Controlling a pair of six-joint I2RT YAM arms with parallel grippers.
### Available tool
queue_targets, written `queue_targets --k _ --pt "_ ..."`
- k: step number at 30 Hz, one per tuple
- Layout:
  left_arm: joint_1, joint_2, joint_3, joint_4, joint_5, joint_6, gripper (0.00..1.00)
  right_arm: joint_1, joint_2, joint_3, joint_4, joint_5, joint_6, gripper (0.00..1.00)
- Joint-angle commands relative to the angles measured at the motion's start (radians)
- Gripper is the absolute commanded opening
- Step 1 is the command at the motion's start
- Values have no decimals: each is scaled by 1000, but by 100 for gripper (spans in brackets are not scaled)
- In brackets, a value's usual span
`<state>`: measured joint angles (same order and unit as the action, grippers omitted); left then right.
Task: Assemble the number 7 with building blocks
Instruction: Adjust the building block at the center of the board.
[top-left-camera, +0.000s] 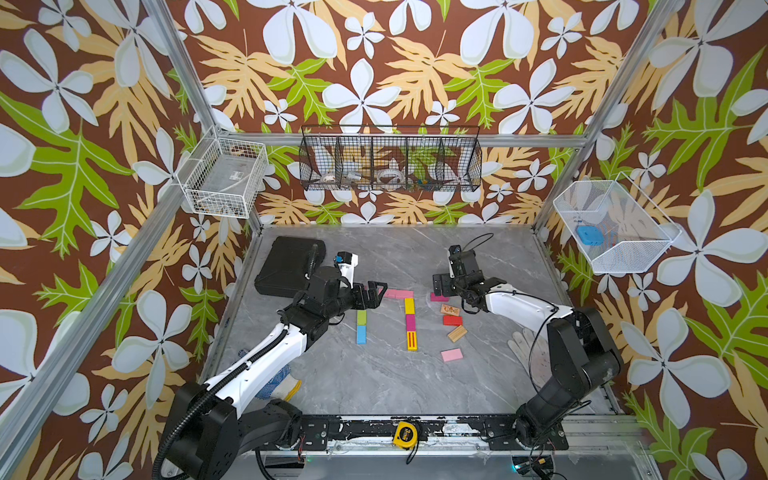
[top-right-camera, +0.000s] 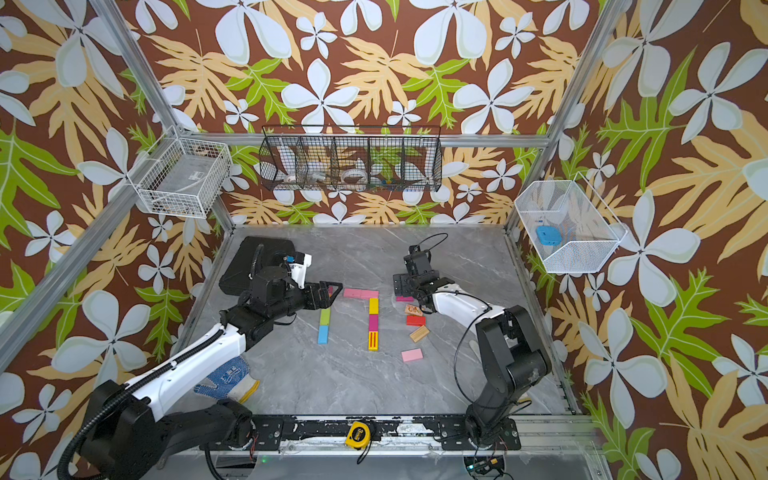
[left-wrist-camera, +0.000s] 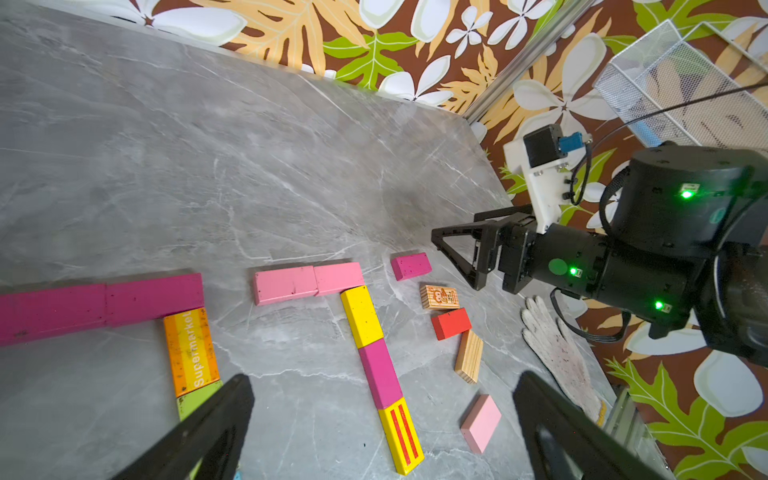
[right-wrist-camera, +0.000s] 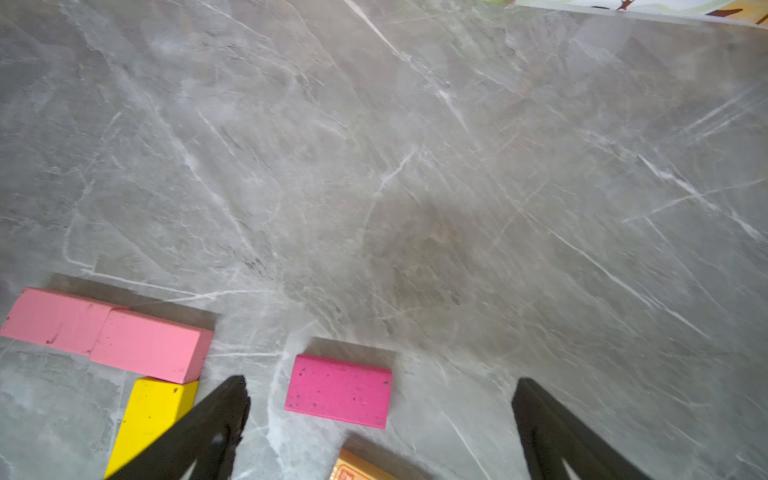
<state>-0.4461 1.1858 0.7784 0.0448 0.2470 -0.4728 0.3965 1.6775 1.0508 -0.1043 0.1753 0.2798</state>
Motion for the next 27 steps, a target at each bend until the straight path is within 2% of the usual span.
queue_targets --k 1,5,9,14,18,27 --pt "1 -13 17 -41 -62 6 100 -30 -2 -11 -38 -74 -12 99" --pt "1 -44 37 -76 -74 43 100 -71 -11 -52 -51 -216 -4 100" --pt "1 -54 83 -154 -92 111 100 -72 -21 -93 -80 -241 7 99" --pt "1 -4 127 -221 -42 158 100 -72 -34 -141 -84 -266 30 99" --pt "1 21 121 -199 -6 156 100 -70 -19 -156 -74 -296 54 98" --pt "1 19 102 -134 40 120 100 -30 -12 -190 -54 -209 113 88"
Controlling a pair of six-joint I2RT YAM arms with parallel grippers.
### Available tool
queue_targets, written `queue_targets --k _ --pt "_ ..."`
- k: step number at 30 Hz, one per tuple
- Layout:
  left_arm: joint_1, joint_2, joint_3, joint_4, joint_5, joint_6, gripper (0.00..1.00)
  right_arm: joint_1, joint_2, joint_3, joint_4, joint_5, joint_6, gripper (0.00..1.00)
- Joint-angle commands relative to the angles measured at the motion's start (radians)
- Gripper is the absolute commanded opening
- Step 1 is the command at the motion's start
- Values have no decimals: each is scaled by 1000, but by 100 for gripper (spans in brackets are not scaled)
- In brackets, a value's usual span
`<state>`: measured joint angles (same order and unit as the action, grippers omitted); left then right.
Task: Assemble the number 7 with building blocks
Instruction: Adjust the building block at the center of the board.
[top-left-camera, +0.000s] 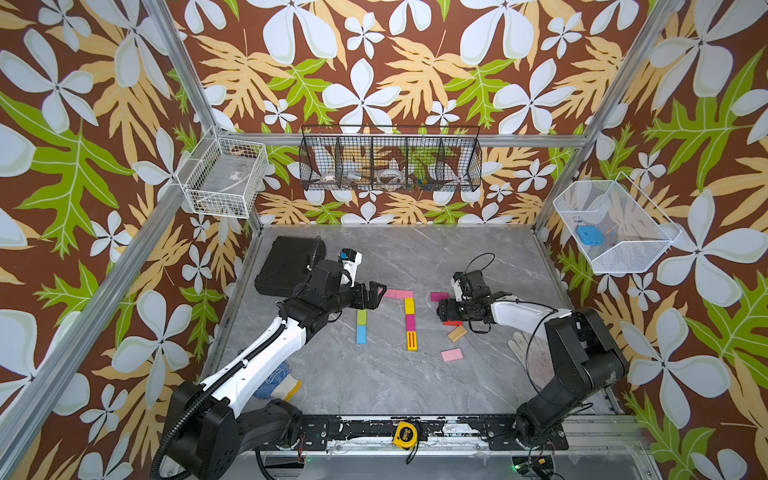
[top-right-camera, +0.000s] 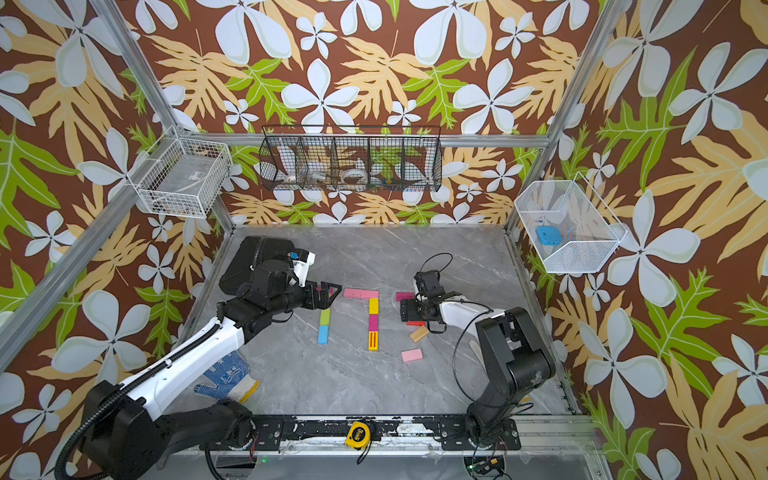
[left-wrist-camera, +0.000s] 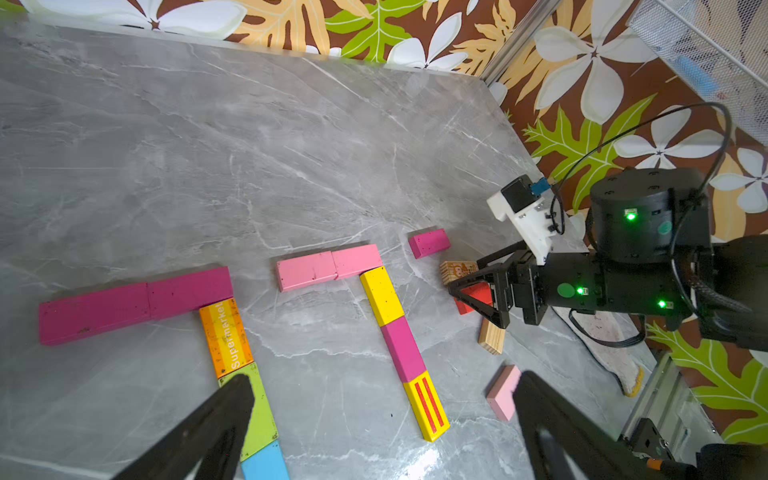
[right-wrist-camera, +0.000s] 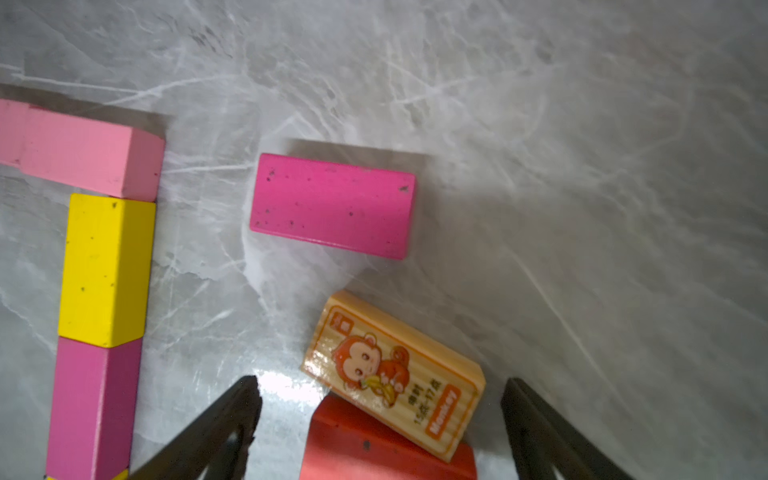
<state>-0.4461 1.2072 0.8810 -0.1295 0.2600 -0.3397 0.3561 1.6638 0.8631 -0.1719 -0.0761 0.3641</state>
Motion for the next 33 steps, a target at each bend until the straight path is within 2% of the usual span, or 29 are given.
queue_targets --k 1,10,15,18,26,33 --pt "1 -4 -2 45 30 -16 100 13 6 -3 14 47 30 87" --pt "1 -26 -31 85 42 -45 100 17 23 0 21 104 32 75" --pt "1 -22 -28 94 36 -57 100 16 51 23 20 112 15 74" --pt "1 -17 -38 130 47 -85 100 16 56 25 23 117 7 69" --pt "1 -3 -57 199 61 -122 100 3 47 31 -24 170 -67 67" --pt "1 -12 -66 200 58 -120 100 -59 68 69 -67 149 -191 68"
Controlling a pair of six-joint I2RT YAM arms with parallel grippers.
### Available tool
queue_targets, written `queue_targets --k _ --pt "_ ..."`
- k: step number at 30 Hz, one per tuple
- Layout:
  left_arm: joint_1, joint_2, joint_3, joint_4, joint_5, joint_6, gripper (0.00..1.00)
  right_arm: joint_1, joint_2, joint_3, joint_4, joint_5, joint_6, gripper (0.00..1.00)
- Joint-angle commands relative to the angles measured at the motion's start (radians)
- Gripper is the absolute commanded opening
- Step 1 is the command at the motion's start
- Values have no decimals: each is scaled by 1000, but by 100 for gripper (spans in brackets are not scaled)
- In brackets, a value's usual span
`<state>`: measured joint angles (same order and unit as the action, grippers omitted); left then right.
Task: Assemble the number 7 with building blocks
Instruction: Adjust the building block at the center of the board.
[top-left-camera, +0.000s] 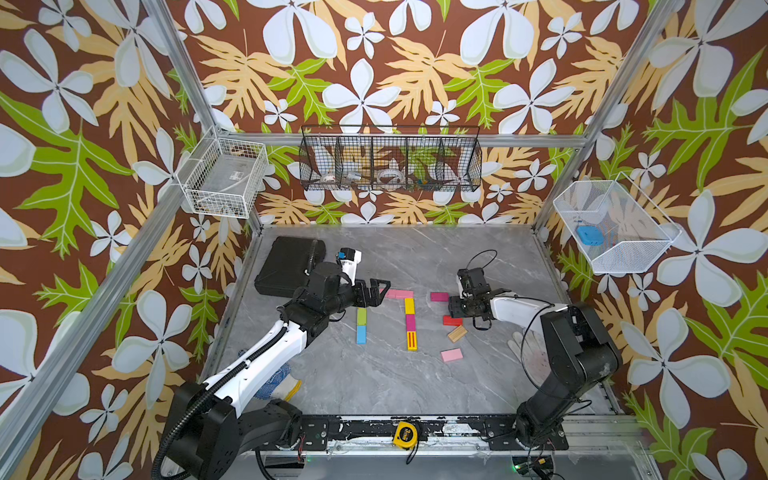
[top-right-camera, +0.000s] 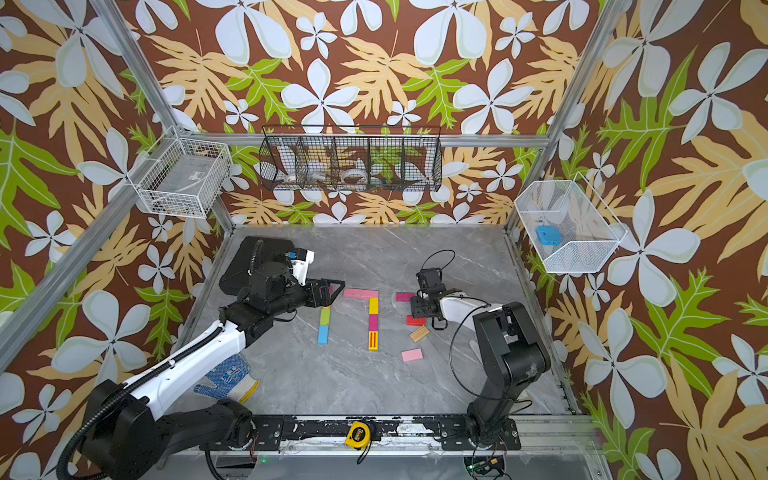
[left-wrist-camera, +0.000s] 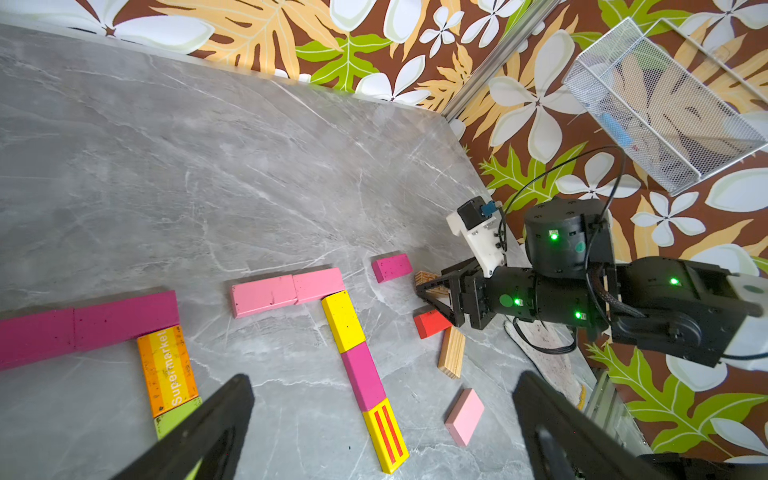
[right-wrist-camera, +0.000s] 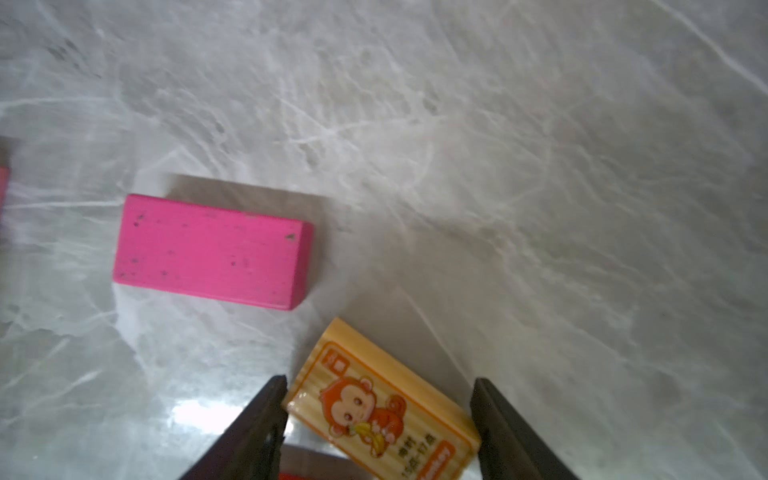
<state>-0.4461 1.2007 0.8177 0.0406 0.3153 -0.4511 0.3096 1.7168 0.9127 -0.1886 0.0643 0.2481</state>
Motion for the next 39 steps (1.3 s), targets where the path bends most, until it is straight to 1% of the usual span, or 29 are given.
queue_targets --k 1,3,6,9,10,16,18,21,23,28,33,37,39 --pt "1 -8 -7 34 0 -12 100 -21 28 38 -63 -8 -96 68" --pt "1 -13 -14 39 -1 -15 100 -34 54 70 -81 -55 -156 69" --pt "1 -20 -20 42 -6 -15 100 -48 106 136 -123 -94 -215 69" --pt "1 -27 -23 41 -12 -12 100 -49 130 170 -140 -81 -240 75" --pt "1 -31 -24 41 -16 -12 100 -49 128 172 -143 -73 -239 78" --pt "1 -29 -22 43 -14 -5 100 -51 75 117 -132 -47 -221 89" --pt "1 -25 -19 46 -9 -5 100 -52 63 98 -128 -28 -215 91" --pt "1 -23 -20 51 -5 -6 100 -66 54 78 -134 16 -192 90" --pt "1 -23 -22 51 -4 -7 100 -84 49 70 -138 22 -180 89" --pt "1 -29 -24 51 -7 -7 100 -131 43 61 -144 48 -161 82" --pt "1 -26 -22 53 -6 -7 100 -139 52 70 -138 53 -163 81" --pt "-1 -6 -12 53 18 -7 100 -138 68 84 -136 45 -168 80" --pt "-20 15 6 44 14 -2 100 -140 56 83 -136 35 -168 80"
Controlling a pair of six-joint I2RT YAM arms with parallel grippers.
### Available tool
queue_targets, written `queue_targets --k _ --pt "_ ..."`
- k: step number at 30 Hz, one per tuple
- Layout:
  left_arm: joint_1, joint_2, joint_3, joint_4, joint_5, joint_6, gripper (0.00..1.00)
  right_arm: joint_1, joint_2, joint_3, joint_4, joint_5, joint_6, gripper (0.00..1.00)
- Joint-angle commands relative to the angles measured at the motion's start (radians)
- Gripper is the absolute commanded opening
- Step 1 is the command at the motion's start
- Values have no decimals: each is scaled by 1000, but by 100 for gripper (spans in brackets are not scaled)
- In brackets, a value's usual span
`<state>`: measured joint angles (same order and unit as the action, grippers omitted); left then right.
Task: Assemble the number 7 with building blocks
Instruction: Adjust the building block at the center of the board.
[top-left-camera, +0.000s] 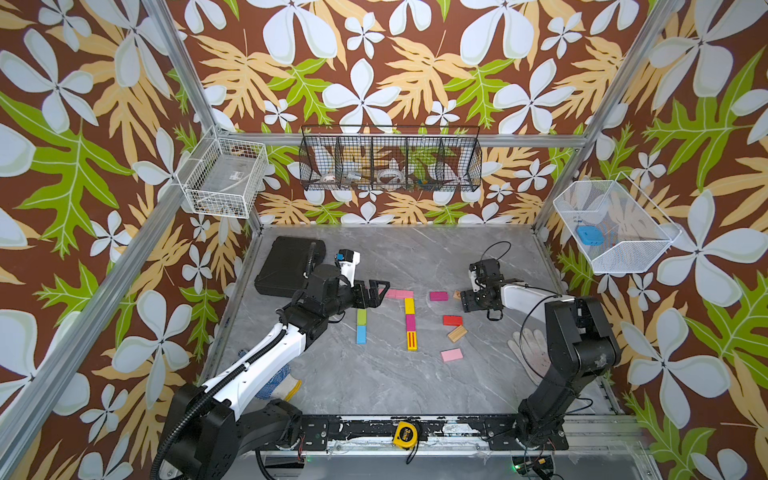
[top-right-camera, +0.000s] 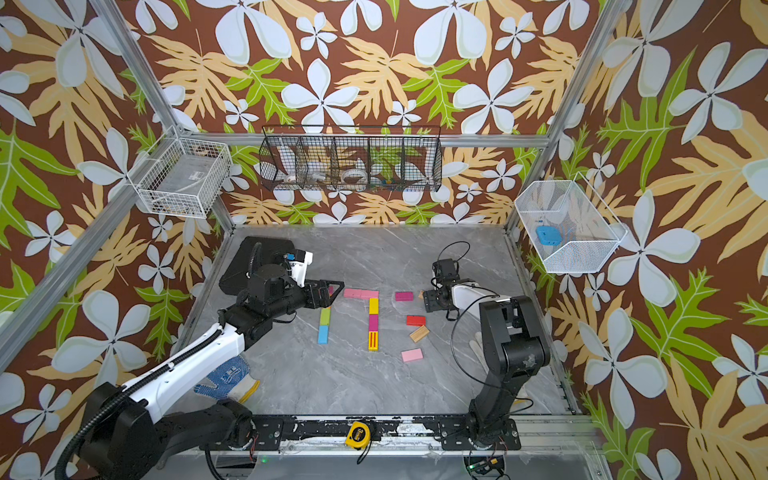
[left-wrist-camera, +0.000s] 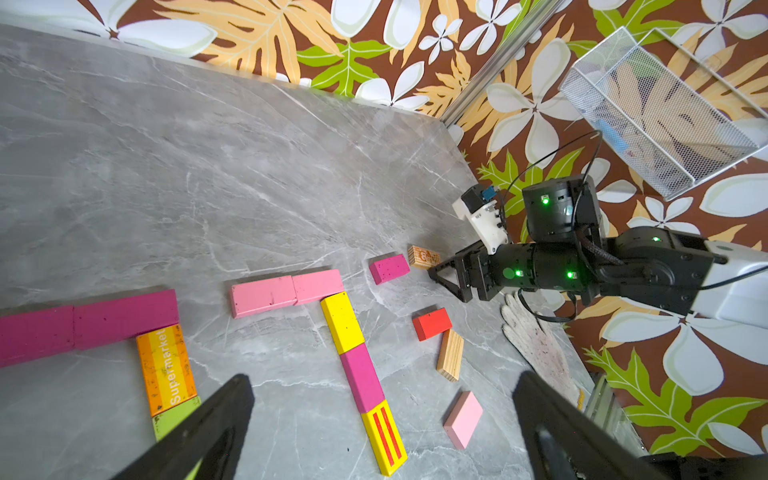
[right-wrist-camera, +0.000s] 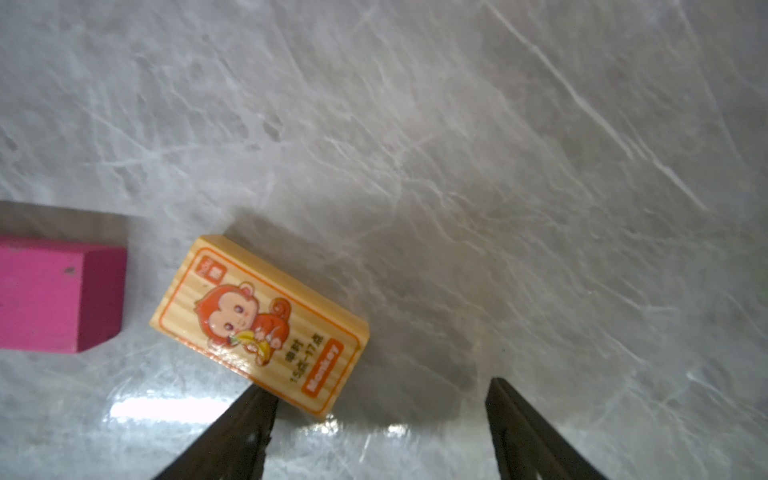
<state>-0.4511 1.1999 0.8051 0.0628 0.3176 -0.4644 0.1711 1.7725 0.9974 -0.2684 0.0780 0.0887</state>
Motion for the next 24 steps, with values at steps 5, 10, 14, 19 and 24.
queue_targets --k 5,10,14,19,24 --pt "-137 135 111 9 -51 19 95 -34 -93 -47 -30 -32 8 80" --pt "-230 314 224 28 -85 -21 61 -79 -121 -69 -15 -79 15 77" --pt "-288 445 325 19 -145 -49 37 -79 -107 -77 1 -116 12 76" --pt "-328 609 456 -15 -167 -81 8 -79 -81 -89 42 -163 26 74" --pt "-342 742 556 -66 -227 -118 0 -81 -43 -76 54 -116 47 72"
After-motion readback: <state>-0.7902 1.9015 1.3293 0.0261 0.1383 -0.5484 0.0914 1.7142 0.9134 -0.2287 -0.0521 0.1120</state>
